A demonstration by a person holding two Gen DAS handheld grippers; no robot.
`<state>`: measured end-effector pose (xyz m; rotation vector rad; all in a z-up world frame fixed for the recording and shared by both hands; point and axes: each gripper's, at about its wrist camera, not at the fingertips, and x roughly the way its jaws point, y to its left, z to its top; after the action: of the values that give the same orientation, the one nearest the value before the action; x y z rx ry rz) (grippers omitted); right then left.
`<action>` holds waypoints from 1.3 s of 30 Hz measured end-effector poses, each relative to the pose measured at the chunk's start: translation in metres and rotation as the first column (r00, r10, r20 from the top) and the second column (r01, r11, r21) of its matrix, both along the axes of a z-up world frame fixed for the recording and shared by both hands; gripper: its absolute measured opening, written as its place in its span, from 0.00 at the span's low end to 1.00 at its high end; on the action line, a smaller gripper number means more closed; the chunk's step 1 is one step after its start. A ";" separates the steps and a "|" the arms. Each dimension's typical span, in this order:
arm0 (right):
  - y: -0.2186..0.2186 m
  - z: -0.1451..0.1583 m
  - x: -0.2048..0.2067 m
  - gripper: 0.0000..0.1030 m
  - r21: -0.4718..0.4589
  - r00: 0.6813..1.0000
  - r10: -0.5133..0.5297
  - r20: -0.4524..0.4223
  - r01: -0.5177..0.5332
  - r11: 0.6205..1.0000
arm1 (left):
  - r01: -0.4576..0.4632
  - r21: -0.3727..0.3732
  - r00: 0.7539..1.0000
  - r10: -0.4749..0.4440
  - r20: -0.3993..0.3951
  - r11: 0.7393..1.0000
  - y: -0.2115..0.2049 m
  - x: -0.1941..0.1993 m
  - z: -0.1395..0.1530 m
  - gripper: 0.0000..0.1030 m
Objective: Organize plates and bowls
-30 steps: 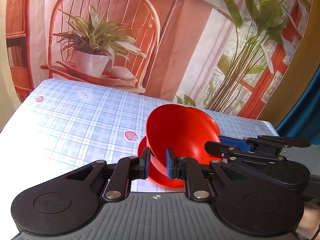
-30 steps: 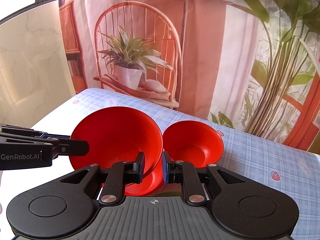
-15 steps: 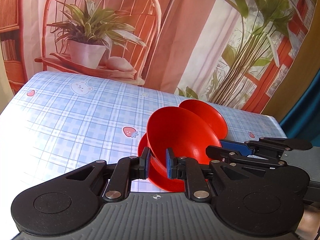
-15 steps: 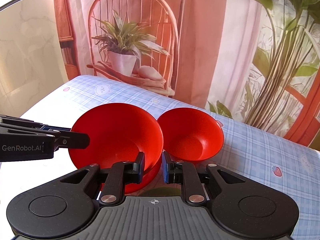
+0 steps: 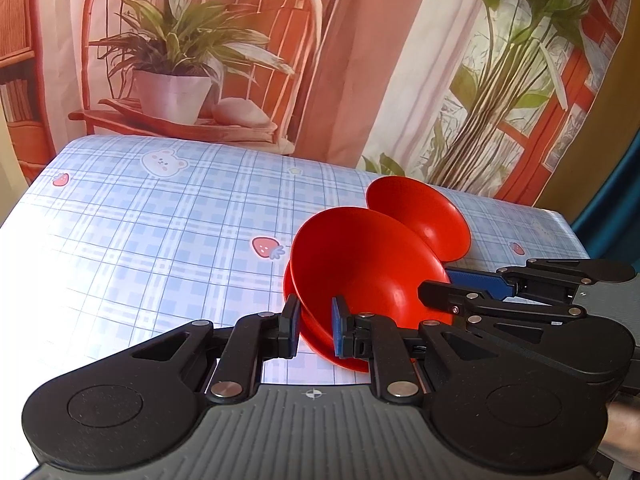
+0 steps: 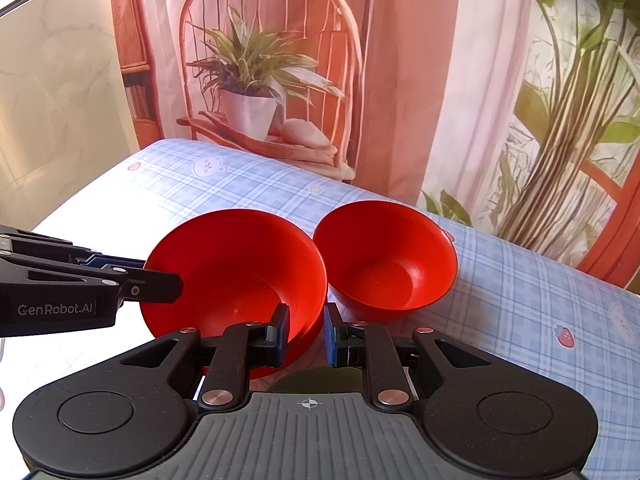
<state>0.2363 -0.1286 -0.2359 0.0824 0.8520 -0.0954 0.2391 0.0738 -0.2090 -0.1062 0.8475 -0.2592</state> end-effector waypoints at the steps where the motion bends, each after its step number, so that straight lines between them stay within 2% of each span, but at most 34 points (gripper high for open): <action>1: 0.000 0.000 0.000 0.16 0.000 1.000 0.003 -0.001 -0.003 1.000 | -0.001 0.002 1.000 0.001 -0.003 1.000 0.001 0.000 -0.001 0.17; 13: 0.000 -0.001 -0.003 0.17 -0.005 1.000 0.030 0.000 -0.030 1.000 | -0.009 0.024 1.000 0.009 -0.030 1.000 0.001 0.005 -0.004 0.17; 18: -0.010 0.008 -0.008 0.17 -0.008 0.999 0.036 0.031 -0.035 0.999 | -0.021 0.025 1.000 0.021 -0.009 0.999 0.002 0.010 0.004 0.17; 25: -0.049 0.009 -0.009 0.17 0.002 0.997 -0.048 0.053 0.048 0.999 | -0.012 0.011 1.000 0.012 0.016 1.000 -0.015 0.030 0.017 0.17; 29: -0.074 0.003 -0.009 0.18 0.039 0.991 -0.119 0.063 0.117 0.992 | 0.018 0.025 1.000 -0.018 0.023 1.000 -0.035 0.046 0.017 0.17; 34: -0.098 -0.007 -0.007 0.18 0.101 0.980 -0.188 0.065 0.181 0.978 | 0.023 0.000 1.000 -0.023 -0.008 1.000 -0.053 0.071 0.009 0.17; 39: -0.106 -0.018 -0.004 0.18 0.137 0.977 -0.208 0.056 0.199 0.970 | 0.034 -0.007 0.999 -0.034 -0.041 0.999 -0.072 0.092 0.000 0.17</action>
<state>0.2327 -0.2343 -0.2538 0.2948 0.7779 -0.2287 0.3308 0.0021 -0.2094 -0.1029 0.8905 -0.2926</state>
